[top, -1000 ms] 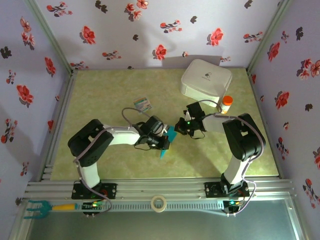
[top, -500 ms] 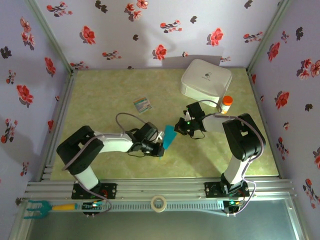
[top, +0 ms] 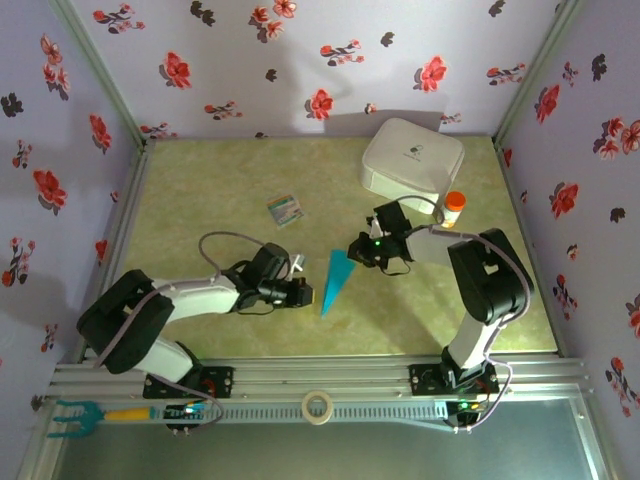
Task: Fold a paper plane with a square sheet of paper (pick it up from the middle)
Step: Fold the wing for the fifth time at the center of the table.
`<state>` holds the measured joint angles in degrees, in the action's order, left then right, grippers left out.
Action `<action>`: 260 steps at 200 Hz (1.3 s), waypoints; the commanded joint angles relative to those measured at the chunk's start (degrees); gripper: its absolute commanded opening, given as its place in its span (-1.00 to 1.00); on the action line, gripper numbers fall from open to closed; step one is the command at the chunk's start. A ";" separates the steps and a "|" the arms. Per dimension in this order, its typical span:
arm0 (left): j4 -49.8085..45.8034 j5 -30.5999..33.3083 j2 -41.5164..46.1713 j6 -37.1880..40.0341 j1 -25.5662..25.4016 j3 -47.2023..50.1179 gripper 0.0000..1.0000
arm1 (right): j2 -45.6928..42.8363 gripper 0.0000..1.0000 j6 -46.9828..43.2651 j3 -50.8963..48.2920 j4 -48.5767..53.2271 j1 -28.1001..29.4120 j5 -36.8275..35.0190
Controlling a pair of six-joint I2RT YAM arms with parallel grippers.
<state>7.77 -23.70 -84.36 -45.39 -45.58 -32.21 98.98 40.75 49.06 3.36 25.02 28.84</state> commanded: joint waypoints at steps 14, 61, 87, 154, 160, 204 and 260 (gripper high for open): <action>3.88 -0.97 -2.87 -2.23 3.21 -2.33 -0.78 | -5.98 -0.47 1.63 -0.69 0.96 -0.23 -1.35; 5.17 -8.31 -9.81 -1.90 4.69 -7.65 -0.50 | -15.03 -0.33 5.60 -8.81 1.85 -0.23 -5.58; 5.52 -7.66 -11.98 -2.95 4.93 -9.04 -0.44 | -19.01 -0.31 7.92 -13.00 1.02 -0.18 -5.32; 4.36 -8.01 -14.36 -3.16 4.98 -10.60 -0.40 | -20.33 -0.32 11.89 -15.57 -2.53 1.05 -4.15; 4.16 -8.09 -14.51 -3.04 4.98 -10.64 -0.40 | -20.20 -0.32 11.97 -15.70 -2.41 1.16 -4.20; 4.14 -9.77 -15.10 -2.98 4.98 -10.93 -0.42 | -18.74 -0.37 13.07 -16.80 -4.59 2.00 -3.07; 3.55 -10.77 -17.41 -3.09 4.89 -11.87 -0.53 | -14.24 -0.45 13.04 -15.43 -6.65 4.30 -0.70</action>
<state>12.38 -33.10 -100.27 -48.01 -41.01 -42.72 82.83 53.17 33.17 -1.69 28.01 26.63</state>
